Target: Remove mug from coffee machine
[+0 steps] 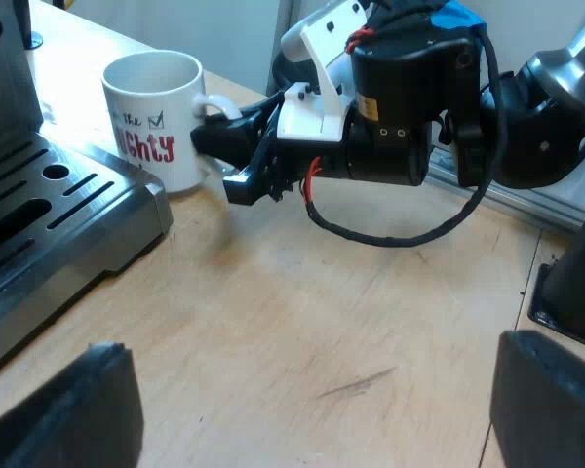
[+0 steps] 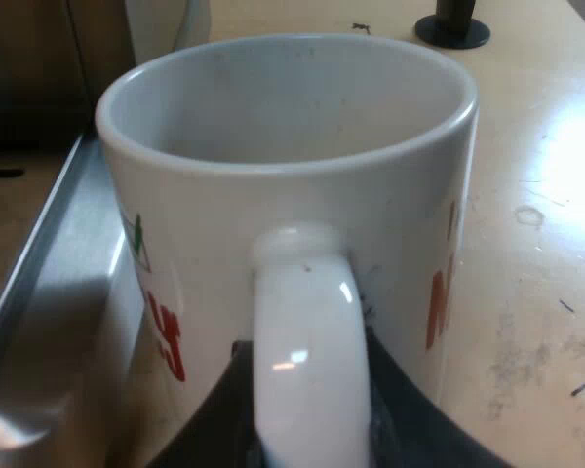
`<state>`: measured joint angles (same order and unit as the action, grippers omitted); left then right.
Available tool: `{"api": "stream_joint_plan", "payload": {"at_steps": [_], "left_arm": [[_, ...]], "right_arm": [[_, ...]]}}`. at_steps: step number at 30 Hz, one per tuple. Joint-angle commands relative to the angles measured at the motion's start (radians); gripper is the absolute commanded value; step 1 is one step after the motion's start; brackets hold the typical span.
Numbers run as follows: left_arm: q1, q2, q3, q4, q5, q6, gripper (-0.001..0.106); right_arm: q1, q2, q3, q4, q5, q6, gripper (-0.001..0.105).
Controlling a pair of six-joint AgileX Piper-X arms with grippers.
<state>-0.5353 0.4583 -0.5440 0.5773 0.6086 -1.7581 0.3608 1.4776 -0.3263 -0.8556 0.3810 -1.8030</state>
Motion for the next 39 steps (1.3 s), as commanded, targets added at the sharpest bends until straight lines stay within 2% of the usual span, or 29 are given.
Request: {"api": "stream_joint_plan", "payload": {"at_steps": [1, 3, 11, 17, 19, 28, 36, 39], "left_arm": [[-0.003, 0.000, 0.000, 0.001, -0.006, -0.013, 0.087], [-0.003, 0.000, 0.000, 0.001, -0.006, -0.013, 0.087], [-0.003, 0.000, 0.000, 0.001, -0.006, -0.013, 0.087], [-0.003, 0.000, 0.000, 0.001, -0.006, -0.013, 0.087], [-0.003, 0.000, 0.000, 0.003, -0.006, -0.013, 0.087], [-0.003, 0.000, 0.000, 0.056, -0.006, -0.013, 0.087], [-0.003, 0.000, 0.000, 0.058, -0.006, -0.013, 0.087], [-0.003, 0.000, 0.000, 0.058, -0.006, -0.013, 0.087]], "right_arm": [[-0.033, -0.008, -0.007, -0.069, -0.028, -0.019, 0.000], [-0.053, -0.008, -0.007, -0.075, -0.072, -0.027, 0.000], [-0.058, 0.002, -0.007, -0.045, -0.076, -0.109, 0.000], [-0.058, 0.057, -0.007, -0.112, -0.086, -0.109, 0.000], [-0.058, 0.113, -0.007, -0.196, -0.086, -0.104, 0.000], [-0.058, 0.185, -0.007, -0.214, -0.044, -0.104, 0.000], [-0.058, 0.208, -0.007, -0.216, -0.019, -0.027, 0.000], [-0.058, 0.208, -0.007, -0.213, -0.019, -0.025, 0.000]]}}
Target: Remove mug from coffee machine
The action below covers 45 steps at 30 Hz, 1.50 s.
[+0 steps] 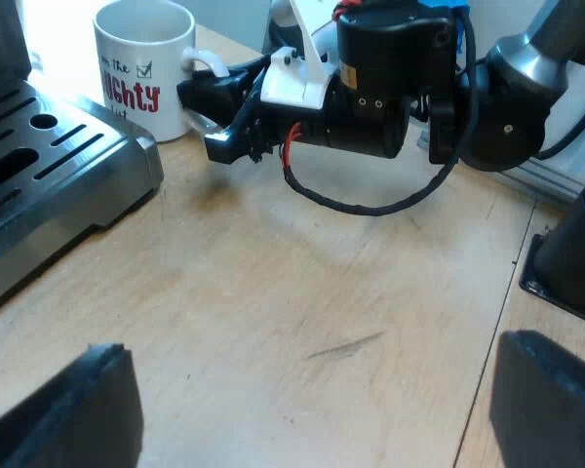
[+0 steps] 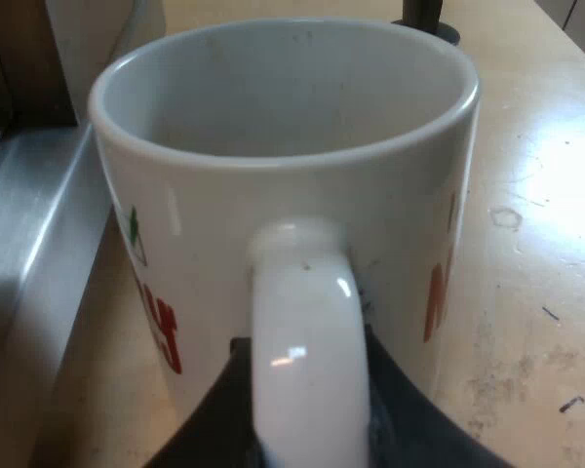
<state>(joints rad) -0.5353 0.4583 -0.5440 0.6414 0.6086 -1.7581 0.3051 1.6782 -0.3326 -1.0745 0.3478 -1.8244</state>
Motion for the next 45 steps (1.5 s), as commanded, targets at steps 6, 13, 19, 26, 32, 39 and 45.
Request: {"api": "stream_joint_plan", "payload": {"at_steps": [6, 13, 19, 26, 32, 39, 45], "left_arm": [[-0.003, 0.000, 0.000, -0.006, -0.006, -0.013, 0.087], [-0.003, 0.000, 0.000, -0.006, -0.006, -0.013, 0.087], [-0.003, 0.000, 0.000, -0.008, -0.006, -0.013, 0.087], [-0.003, 0.000, 0.000, -0.017, -0.006, -0.013, 0.087], [-0.003, 0.000, 0.000, -0.028, -0.006, -0.013, 0.087], [-0.003, 0.000, 0.000, -0.034, -0.006, -0.013, 0.087], [-0.003, 0.000, 0.000, -0.034, -0.006, -0.013, 0.087]], "right_arm": [[-0.003, 0.008, 0.000, 0.009, 0.008, -0.003, 0.000], [0.003, -0.019, 0.040, 0.014, -0.023, -0.003, 0.052], [0.003, -0.081, 0.070, 0.104, -0.023, -0.003, 0.055], [0.003, -0.227, 0.081, 0.353, -0.065, -0.003, 0.055], [0.003, -0.430, 0.081, 0.597, -0.067, -0.003, 0.055], [0.003, -0.734, 0.081, 0.929, -0.067, -0.003, 0.055], [0.003, -1.000, 0.045, 1.216, -0.067, -0.003, 0.055]]}}
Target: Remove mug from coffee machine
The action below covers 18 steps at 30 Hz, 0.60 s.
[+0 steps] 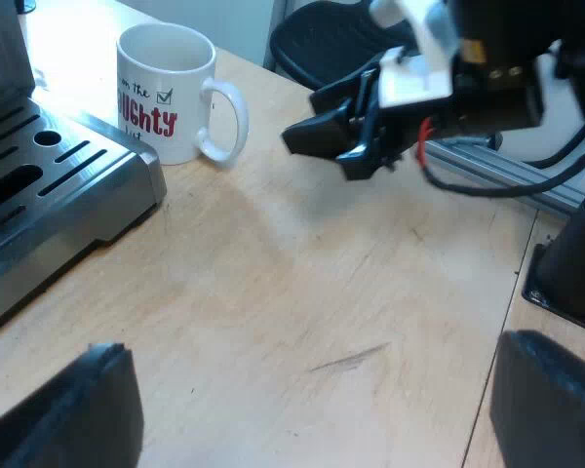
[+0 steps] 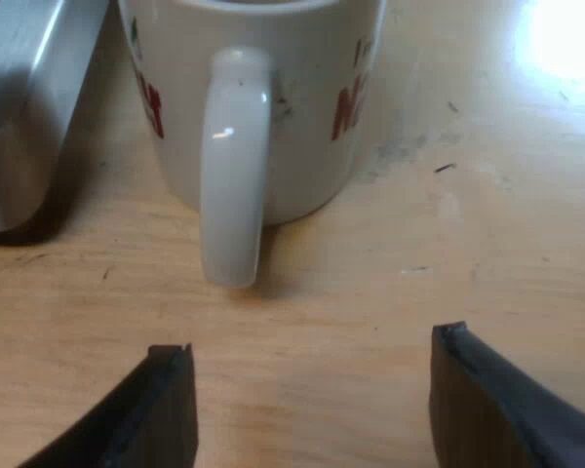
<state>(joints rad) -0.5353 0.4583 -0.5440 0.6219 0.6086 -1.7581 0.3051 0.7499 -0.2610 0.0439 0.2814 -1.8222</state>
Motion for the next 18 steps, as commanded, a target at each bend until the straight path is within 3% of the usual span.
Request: {"api": "stream_joint_plan", "payload": {"at_steps": [1, 3, 8, 11, 13, 18], "left_arm": [[-0.003, 0.000, 0.000, -0.015, -0.006, -0.013, 0.087], [-0.003, 0.000, 0.000, -0.015, -0.017, -0.013, 0.087], [-0.003, 0.000, 0.000, -0.015, -0.149, -0.061, 0.087], [-0.003, 0.000, -0.012, -0.017, -0.118, -0.079, 0.087], [-0.003, 0.000, -0.030, -0.028, -0.064, -0.079, 0.087], [-0.001, 0.000, -0.082, -0.038, -0.087, -0.078, 0.087]], "right_arm": [[0.003, -0.115, -0.047, 0.163, -0.001, -0.006, 0.055], [0.003, -0.162, -0.083, 0.246, -0.001, -0.006, 0.055], [0.003, -0.233, -0.190, 0.454, -0.001, -0.006, 0.055], [0.003, -0.236, -0.279, 0.568, -0.016, -0.003, 0.055], [0.003, -0.236, -0.358, 0.627, -0.084, -0.003, 0.055], [0.003, -0.236, -0.495, 0.640, -0.211, -0.028, 0.055]]}}
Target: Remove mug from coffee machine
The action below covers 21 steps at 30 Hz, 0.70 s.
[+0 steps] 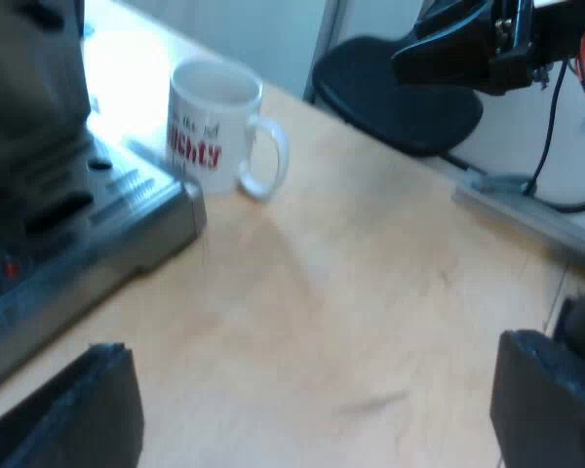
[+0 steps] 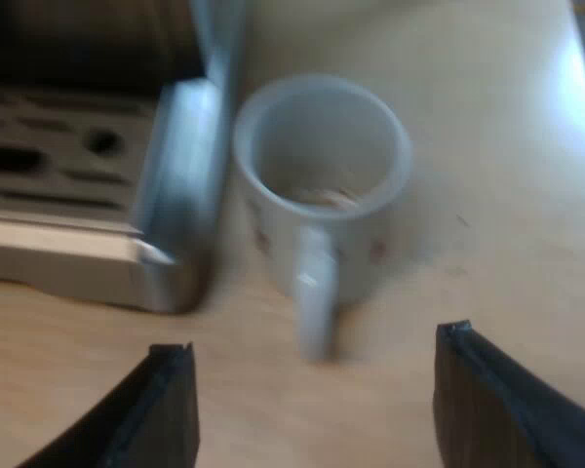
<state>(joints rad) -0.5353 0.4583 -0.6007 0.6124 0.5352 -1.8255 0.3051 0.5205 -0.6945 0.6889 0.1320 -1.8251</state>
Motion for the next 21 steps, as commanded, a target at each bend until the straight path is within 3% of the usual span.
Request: {"api": "stream_joint_plan", "payload": {"at_steps": [1, 4, 8, 11, 15, 21], "left_arm": [[-0.001, 0.000, -0.042, -0.034, -0.040, -0.011, 0.087], [0.011, 0.000, -0.071, -0.034, -0.083, -0.011, 0.087], [0.081, 0.012, -0.105, -0.034, -0.086, -0.011, 0.087], [0.168, 0.034, -0.129, -0.034, -0.066, -0.011, 0.087], [0.324, 0.053, -0.155, -0.034, 0.042, -0.011, 0.087], [0.463, 0.050, -0.208, -0.003, 0.034, -0.024, 0.087]], "right_arm": [[0.003, -0.006, -0.098, -0.005, -0.107, -0.043, 0.055], [0.003, -0.003, -0.154, -0.013, -0.132, -0.026, 0.055], [0.001, 0.034, -0.182, -0.010, -0.132, -0.001, 0.055], [0.001, 0.084, -0.182, -0.010, -0.132, 0.023, 0.055], [0.001, 0.171, -0.182, -0.030, -0.097, 0.080, 0.055], [-0.016, 0.227, -0.182, -0.076, 0.001, 0.072, 0.055]]}}
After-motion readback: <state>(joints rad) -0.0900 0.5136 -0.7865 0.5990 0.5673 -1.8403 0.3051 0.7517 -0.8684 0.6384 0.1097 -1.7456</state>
